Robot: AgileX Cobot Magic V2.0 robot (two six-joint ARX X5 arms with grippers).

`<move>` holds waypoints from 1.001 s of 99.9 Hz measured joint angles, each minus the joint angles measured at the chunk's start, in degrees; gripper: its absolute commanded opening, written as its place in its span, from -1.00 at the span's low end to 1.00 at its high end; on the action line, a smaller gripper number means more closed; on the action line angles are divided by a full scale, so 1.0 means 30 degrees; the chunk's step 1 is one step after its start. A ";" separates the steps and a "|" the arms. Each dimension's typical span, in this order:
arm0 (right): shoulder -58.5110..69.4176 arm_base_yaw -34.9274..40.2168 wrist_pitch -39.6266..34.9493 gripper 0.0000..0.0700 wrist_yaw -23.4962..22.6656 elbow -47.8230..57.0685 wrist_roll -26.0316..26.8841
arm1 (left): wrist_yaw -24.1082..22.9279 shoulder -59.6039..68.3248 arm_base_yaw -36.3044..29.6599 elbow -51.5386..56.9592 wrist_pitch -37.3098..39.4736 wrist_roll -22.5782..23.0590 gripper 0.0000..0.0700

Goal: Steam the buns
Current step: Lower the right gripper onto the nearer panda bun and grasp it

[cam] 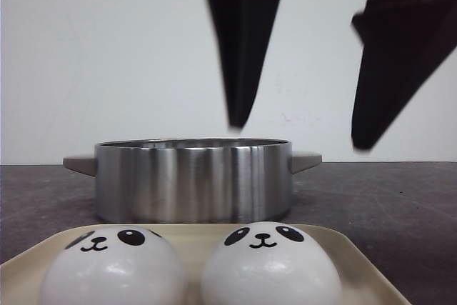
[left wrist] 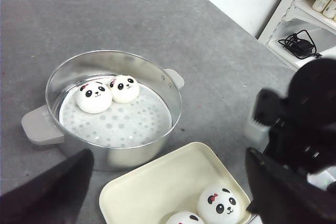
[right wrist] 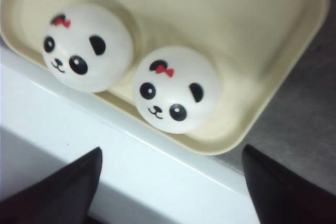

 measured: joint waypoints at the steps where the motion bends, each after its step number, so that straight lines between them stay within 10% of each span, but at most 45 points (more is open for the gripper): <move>1: 0.0109 0.0007 0.0044 0.54 -0.0015 0.0000 0.0000 | 0.0000 0.0000 0.0000 0.0000 0.0000 0.0000 0.58; 100: 0.5595 -0.1770 0.2645 0.17 -0.0197 0.0000 -0.1042 | 0.0000 0.0000 0.0000 0.0000 0.0007 0.0889 0.58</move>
